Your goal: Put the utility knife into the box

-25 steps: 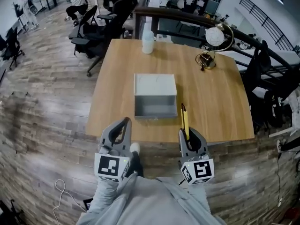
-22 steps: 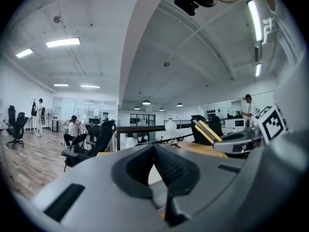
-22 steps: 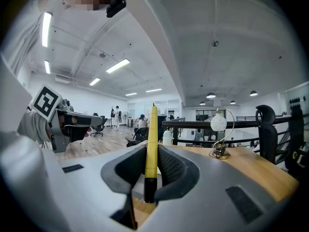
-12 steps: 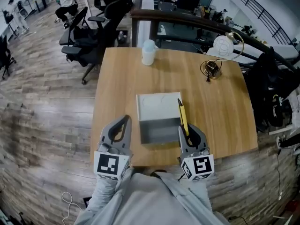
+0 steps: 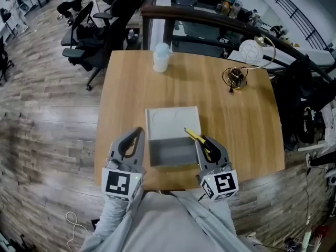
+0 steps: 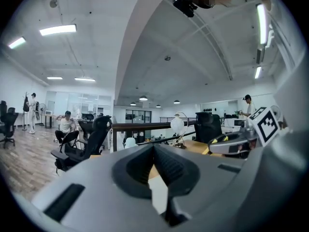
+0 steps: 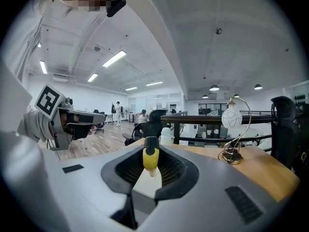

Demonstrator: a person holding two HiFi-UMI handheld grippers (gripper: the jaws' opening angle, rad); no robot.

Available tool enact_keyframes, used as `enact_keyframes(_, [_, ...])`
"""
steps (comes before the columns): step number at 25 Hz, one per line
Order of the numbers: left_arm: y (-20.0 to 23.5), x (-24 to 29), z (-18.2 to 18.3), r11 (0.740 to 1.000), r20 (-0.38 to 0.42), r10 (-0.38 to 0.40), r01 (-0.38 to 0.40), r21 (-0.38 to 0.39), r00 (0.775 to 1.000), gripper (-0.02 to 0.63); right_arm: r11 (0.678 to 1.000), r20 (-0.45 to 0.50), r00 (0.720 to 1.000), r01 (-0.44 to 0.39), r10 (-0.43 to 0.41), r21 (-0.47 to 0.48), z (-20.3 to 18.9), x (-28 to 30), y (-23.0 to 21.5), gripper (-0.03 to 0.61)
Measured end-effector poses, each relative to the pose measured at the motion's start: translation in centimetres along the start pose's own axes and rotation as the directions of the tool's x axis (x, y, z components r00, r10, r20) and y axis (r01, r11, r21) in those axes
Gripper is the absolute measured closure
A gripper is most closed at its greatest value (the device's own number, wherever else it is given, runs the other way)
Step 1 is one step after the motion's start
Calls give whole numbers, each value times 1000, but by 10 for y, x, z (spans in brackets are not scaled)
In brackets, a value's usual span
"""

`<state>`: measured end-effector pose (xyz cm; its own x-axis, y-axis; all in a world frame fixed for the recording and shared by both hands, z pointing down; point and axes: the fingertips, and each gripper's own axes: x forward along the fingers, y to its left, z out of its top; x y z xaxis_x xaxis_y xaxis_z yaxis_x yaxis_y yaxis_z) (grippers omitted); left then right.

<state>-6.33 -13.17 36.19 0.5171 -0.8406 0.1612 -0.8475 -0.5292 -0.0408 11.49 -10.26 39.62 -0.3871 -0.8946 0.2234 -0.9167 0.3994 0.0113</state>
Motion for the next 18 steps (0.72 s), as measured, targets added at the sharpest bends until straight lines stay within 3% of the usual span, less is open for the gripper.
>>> enact_keyframes(18, [-9, 7, -9, 994, -25, 90, -92, -56, 996, 594, 987, -23, 988, -152, 153, 54, -12, 15, -1, 495])
